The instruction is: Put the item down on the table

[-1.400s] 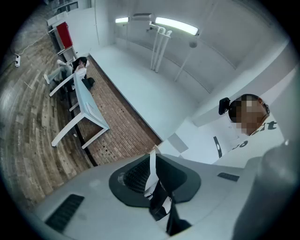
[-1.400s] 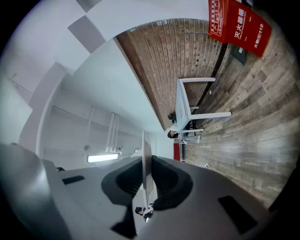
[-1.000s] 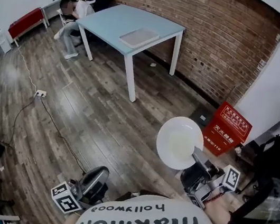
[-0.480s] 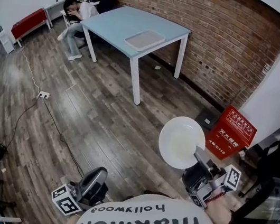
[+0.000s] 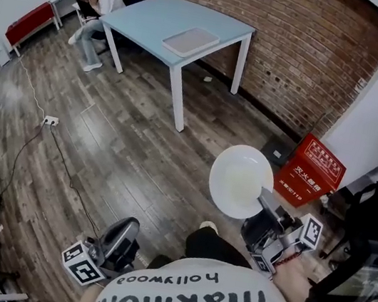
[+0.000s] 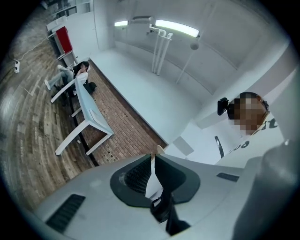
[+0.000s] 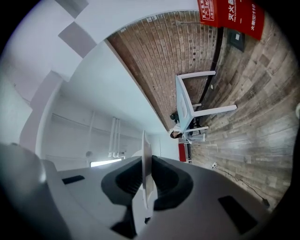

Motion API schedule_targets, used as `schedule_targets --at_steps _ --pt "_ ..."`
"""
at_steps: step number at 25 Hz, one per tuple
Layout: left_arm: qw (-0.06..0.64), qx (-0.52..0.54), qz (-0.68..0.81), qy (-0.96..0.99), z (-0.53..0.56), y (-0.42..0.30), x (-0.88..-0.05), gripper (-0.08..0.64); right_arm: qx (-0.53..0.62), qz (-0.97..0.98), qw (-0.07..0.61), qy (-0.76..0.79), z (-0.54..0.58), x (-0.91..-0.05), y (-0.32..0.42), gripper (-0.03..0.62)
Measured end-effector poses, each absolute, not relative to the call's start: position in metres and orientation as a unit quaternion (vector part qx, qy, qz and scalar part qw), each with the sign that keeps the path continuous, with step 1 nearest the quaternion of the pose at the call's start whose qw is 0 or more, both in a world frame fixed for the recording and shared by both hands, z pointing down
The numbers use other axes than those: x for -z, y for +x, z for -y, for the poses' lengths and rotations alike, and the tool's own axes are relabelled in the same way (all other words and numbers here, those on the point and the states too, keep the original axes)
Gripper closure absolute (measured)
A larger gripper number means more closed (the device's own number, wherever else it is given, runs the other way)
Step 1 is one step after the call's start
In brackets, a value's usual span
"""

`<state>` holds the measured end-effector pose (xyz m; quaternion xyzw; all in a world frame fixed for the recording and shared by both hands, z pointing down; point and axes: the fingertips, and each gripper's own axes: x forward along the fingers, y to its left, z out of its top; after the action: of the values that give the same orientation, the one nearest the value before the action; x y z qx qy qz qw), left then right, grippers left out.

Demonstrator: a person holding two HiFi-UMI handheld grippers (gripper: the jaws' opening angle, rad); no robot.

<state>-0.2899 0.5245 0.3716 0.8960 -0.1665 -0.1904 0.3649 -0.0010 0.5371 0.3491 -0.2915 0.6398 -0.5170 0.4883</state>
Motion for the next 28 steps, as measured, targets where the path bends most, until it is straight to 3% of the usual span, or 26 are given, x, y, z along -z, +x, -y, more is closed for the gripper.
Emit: schedule_targets --at_steps 4,28 --pt "0.338 0.173 0.205 0.902 -0.494 -0.286 -0.38 0.546 0.525 -0.635 0.478 -0.305 -0.512 -0.362 0.019 0.554" --pt "0.332 0.161 0.262 0.892 -0.268 -0.157 -0.379 0.554 0.555 -0.648 0.434 -0.29 -0.275 -0.379 0.143 0.554"
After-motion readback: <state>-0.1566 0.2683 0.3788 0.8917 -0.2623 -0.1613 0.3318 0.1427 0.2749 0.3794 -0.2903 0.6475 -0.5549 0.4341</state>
